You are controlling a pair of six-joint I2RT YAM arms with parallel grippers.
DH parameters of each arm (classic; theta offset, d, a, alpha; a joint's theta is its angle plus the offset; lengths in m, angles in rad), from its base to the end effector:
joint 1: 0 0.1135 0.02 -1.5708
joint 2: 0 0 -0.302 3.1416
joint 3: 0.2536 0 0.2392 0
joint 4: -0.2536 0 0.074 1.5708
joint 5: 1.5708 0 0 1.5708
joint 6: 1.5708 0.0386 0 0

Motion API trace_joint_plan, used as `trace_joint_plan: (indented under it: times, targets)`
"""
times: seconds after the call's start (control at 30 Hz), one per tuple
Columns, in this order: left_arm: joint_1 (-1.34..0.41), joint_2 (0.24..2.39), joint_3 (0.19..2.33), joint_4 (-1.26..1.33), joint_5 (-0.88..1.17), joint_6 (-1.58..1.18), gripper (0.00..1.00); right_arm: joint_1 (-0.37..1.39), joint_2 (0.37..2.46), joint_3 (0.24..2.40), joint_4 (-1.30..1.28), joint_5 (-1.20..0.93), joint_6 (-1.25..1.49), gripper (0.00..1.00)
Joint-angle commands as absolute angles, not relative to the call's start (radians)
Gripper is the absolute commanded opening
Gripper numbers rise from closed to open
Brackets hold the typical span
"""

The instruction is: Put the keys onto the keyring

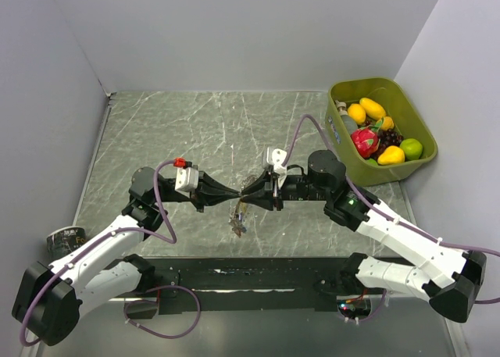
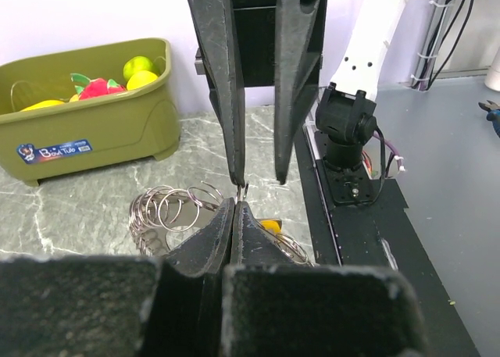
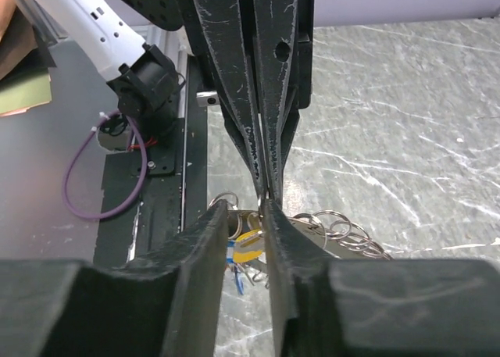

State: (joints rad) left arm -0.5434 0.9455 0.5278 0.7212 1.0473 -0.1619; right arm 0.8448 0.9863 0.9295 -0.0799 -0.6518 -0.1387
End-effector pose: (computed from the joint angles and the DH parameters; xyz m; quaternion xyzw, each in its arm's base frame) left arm 0.1267 -0.1156 0.3472 0.4929 0.4270 -0.5189 0.5527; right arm 0.1097 0.1589 0.3979 -0.5226 0.5301 0.4417 0.5007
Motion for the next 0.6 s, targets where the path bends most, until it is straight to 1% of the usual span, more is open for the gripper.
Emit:
trace_joint_plan:
  times: [0.0, 0.1, 0.17, 0.23, 0.27, 0.3, 0.4, 0.47, 0.57]
  targets:
    - [-0.543, 0.934, 0.577, 0.81, 1.071, -0.172, 0.01, 0.851, 0.996, 0.954, -0.038, -0.641, -0.133, 0.25]
    - [-0.543, 0.933, 0.574, 0.824, 1.077, -0.178, 0.01, 0.851, 0.997, 0.956, -0.044, -0.629, -0.138, 0.24]
    - [-0.543, 0.93, 0.571, 0.83, 1.078, -0.181, 0.01, 0.851, 0.993, 0.956, -0.055, -0.601, -0.141, 0.24]
    - [-0.543, 0.927, 0.571, 0.825, 1.078, -0.178, 0.01, 0.851, 0.982, 0.945, -0.052, -0.591, -0.146, 0.29]
    - [-0.543, 0.927, 0.571, 0.825, 1.078, -0.178, 0.01, 0.851, 0.979, 0.943, -0.052, -0.583, -0.147, 0.33]
    - [-0.543, 0.925, 0.571, 0.827, 1.078, -0.178, 0.01, 0.851, 0.977, 0.942, -0.052, -0.578, -0.147, 0.42]
    - [-0.543, 0.927, 0.571, 0.833, 1.083, -0.183, 0.01, 0.851, 0.974, 0.937, -0.054, -0.568, -0.149, 0.48]
    - [-0.543, 0.925, 0.571, 0.834, 1.085, -0.184, 0.01, 0.851, 0.979, 0.934, -0.054, -0.569, -0.149, 0.48]
    - [-0.543, 0.923, 0.568, 0.844, 1.086, -0.19, 0.01, 0.851, 0.986, 0.93, -0.054, -0.568, -0.147, 0.45]
